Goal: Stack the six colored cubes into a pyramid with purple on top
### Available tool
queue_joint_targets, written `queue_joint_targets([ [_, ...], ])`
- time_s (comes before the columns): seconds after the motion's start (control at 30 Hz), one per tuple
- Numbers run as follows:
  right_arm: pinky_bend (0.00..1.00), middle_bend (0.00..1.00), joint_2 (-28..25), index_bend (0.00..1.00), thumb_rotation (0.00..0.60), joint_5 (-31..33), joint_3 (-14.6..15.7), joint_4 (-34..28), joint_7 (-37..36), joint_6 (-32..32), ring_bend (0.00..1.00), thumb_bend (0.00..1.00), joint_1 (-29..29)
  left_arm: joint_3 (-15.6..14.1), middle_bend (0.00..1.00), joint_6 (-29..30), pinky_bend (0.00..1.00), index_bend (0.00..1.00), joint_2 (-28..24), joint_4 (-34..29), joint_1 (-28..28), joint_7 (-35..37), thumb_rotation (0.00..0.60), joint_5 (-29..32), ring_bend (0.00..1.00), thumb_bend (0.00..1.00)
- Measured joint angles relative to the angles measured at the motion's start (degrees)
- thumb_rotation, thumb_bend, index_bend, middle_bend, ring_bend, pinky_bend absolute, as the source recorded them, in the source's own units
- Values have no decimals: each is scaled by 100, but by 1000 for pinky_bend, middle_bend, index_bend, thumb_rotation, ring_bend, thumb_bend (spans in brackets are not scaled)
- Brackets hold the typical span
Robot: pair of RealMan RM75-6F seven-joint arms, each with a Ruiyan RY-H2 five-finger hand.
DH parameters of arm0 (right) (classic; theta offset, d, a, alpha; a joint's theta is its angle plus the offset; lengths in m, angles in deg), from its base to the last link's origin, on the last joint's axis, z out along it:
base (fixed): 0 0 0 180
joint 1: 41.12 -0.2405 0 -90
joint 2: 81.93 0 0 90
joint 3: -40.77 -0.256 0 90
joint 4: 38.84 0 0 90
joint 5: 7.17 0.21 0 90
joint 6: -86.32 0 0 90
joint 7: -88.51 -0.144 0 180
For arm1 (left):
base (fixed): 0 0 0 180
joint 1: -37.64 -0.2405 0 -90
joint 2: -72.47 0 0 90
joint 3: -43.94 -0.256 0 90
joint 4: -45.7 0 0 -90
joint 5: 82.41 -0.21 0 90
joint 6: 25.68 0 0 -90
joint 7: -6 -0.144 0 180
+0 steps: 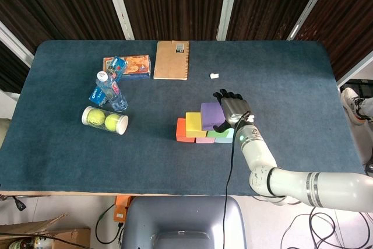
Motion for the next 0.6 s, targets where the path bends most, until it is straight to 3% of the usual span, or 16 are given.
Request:
queue_joint_targets([
  [0.13,0,0,-77,1,600,-47,-34,-54,-37,101,0,211,42,4,45,29,87,103,-21,-43,-7,-18,569,-11,0,171],
  [0.4,0,0,-548,0,600,-440,-180,-440,-389,373,0,198,326,20,46,145,87,103,-74,-179,-33,17,568,-46,0,171],
  [0.6,0,0,-1120,0,600,-1682,-197,-906,-850,357,0,198,1045,42,46,555,87,83,-211,-584,-104,31,568,-184,0,167],
])
